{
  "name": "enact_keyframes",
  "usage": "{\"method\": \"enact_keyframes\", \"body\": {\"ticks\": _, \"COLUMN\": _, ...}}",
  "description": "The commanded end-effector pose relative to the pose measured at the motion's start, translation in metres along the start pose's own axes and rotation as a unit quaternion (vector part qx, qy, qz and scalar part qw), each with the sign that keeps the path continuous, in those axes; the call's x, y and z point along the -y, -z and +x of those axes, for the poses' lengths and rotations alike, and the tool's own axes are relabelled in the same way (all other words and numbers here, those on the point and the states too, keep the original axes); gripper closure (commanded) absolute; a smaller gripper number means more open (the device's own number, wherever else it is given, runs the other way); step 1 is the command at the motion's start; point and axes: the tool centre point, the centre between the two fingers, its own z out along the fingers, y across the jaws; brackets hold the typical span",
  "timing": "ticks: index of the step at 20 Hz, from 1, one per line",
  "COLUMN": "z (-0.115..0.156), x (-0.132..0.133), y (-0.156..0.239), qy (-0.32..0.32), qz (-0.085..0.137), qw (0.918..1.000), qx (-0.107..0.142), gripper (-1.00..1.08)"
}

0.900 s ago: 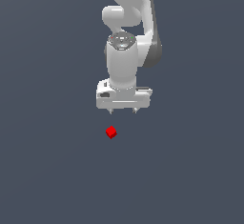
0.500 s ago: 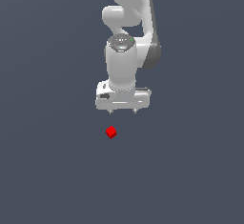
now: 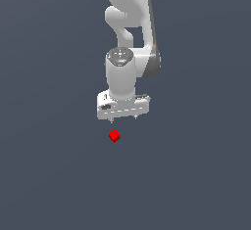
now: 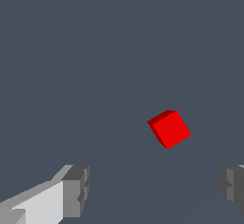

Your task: Pick up the red cube and move it to a goal position.

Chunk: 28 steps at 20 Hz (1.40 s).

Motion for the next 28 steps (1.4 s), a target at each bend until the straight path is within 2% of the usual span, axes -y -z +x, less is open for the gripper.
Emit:
{"method": "enact_keyframes", "body": {"ticks": 1, "z": -0.001, "x": -0.005, "y": -0.012, "qy": 0.025, "qz": 0.001, "qw": 0.9997, "qx": 0.003, "gripper": -0.92}}
{"method": "enact_keyframes", "body": {"ticks": 7, "z": -0.001, "x": -0.019, "y": -0.047, "qy": 0.099, "qz": 0.002, "qw": 0.995, "qx": 0.01, "gripper": -0.92}}
{"method": "enact_keyframes", "body": {"ticks": 16, "z": 0.001, "x": -0.04, "y": -0.097, "qy": 0.202, "qz": 0.002, "qw": 0.9791, "qx": 0.021, "gripper": -0.92}}
{"method": "enact_keyframes", "body": {"ticks": 22, "z": 0.004, "x": -0.048, "y": -0.117, "qy": 0.243, "qz": 0.002, "qw": 0.9696, "qx": 0.025, "gripper": -0.92}}
{"method": "enact_keyframes", "body": {"ticks": 28, "z": 0.006, "x": -0.051, "y": -0.125, "qy": 0.26, "qz": 0.002, "qw": 0.9653, "qx": 0.027, "gripper": -0.92}}
